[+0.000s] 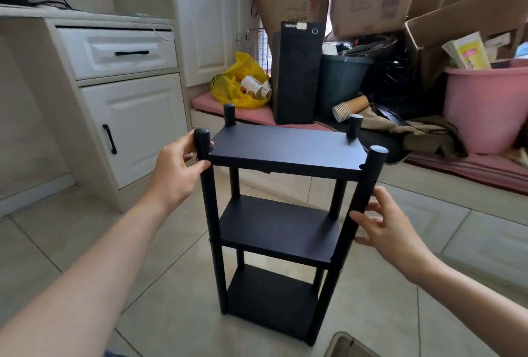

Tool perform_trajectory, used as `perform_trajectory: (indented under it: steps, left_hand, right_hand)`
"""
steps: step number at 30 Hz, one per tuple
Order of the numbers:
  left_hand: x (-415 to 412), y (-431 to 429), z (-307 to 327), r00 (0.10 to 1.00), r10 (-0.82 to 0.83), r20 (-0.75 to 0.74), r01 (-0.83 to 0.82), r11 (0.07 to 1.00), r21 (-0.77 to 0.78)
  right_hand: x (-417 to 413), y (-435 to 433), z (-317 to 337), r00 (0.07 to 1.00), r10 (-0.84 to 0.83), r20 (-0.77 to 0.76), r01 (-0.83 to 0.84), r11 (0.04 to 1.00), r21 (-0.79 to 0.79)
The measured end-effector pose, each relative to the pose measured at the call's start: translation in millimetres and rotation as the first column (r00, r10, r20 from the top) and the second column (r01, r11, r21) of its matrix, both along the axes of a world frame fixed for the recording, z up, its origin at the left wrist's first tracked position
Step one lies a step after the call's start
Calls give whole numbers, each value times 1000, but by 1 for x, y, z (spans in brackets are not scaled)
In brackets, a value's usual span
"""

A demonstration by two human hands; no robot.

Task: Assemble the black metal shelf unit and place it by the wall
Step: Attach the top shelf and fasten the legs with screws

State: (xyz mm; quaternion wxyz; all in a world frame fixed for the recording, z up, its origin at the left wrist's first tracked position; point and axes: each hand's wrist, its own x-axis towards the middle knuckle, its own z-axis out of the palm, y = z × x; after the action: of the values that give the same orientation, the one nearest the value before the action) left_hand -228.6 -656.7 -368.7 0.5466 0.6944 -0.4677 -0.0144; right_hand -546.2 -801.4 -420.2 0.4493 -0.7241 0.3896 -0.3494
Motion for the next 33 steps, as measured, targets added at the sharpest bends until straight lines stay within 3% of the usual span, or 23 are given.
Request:
perform_trajectory:
  steps: [6,10,13,16,19,22,26,33]
  left_hand:
    - [-7,-8,-6,998,52,-26,-52,998,-29]
    - [-20,-11,-10,964,266,0,-265,961,-85]
    - [-35,-13,-12,920,386,-64,-391,908,-149]
    - [-60,-18,-9,886,454,-92,-459,888,-37]
    - [-94,-21,-7,925,339,-173,-346,938,-11]
    - [-125,-26,-9,929,68,-363,-68,998,13]
    - [-154,-41,-15,715,-228,-661,333,942,35]
    - [-177,-60,-19,425,-429,-797,423,873,-245]
  right_hand:
    - [-9,7,-1,1000,10,-3,-10,1000,13]
    - [-9,5,-1,1000,7,6,-7,1000,26]
    - [-8,4,-2,1000,15,5,-15,999,37]
    - [-9,3,0,999,32,-18,-32,999,13]
    - [-9,3,1,999,34,-39,-34,999,8]
    - [-10,4,2,998,16,-54,-16,1000,-2]
    - [-11,7,9,999,-2,-53,3,1000,23]
    - [-1,31,12,994,78,-78,-78,997,3]
